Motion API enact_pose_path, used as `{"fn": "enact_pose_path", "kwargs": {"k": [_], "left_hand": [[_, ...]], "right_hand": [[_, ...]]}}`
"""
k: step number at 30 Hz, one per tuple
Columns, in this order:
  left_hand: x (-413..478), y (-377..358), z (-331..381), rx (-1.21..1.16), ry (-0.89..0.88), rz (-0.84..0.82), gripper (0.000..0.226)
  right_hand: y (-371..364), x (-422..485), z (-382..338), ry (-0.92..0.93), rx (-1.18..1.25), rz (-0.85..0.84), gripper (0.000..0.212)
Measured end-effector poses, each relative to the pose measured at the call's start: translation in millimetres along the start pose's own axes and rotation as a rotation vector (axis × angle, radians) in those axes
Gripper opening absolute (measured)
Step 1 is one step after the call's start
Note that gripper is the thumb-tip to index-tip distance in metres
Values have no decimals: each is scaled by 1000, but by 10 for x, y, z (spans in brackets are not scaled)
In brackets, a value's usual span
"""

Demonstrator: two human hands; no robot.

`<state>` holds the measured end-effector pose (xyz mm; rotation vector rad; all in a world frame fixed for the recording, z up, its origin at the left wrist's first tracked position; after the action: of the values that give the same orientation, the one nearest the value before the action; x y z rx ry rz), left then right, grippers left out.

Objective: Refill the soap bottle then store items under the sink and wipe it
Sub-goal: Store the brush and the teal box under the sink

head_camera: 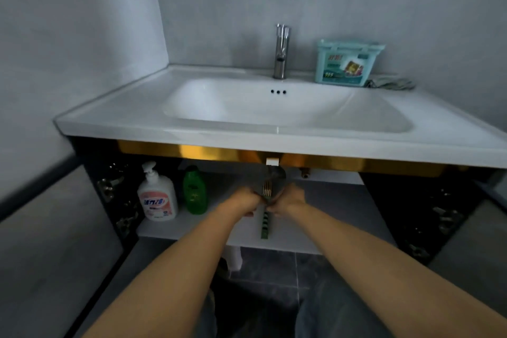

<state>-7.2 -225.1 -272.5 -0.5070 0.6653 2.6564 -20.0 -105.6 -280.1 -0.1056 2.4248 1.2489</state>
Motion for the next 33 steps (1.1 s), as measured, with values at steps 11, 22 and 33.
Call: {"fn": "enact_pose_path", "kwargs": {"k": [11, 22, 33], "left_hand": [[-1203, 41, 1051, 311, -60, -292, 28], [-1597, 256, 2094, 311, -186, -185, 35], [-727, 442, 2610, 265, -277, -71, 34]], "right_hand": [[467, -1036, -500, 10, 189, -459, 12], [1702, -1542, -707, 29, 104, -225, 32], [2637, -997, -247, -91, 337, -92, 8]]}}
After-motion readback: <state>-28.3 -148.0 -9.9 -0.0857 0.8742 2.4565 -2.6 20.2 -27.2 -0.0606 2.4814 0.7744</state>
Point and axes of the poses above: each hand's wrist, its own x-axis towards the middle knuckle, its own y-axis out of the back of the hand, z = x × y, the point moved 10 cm from there along x, towards the middle knuckle, and after that the axes turned 8 degrees about -z, right-handed, at the moved point
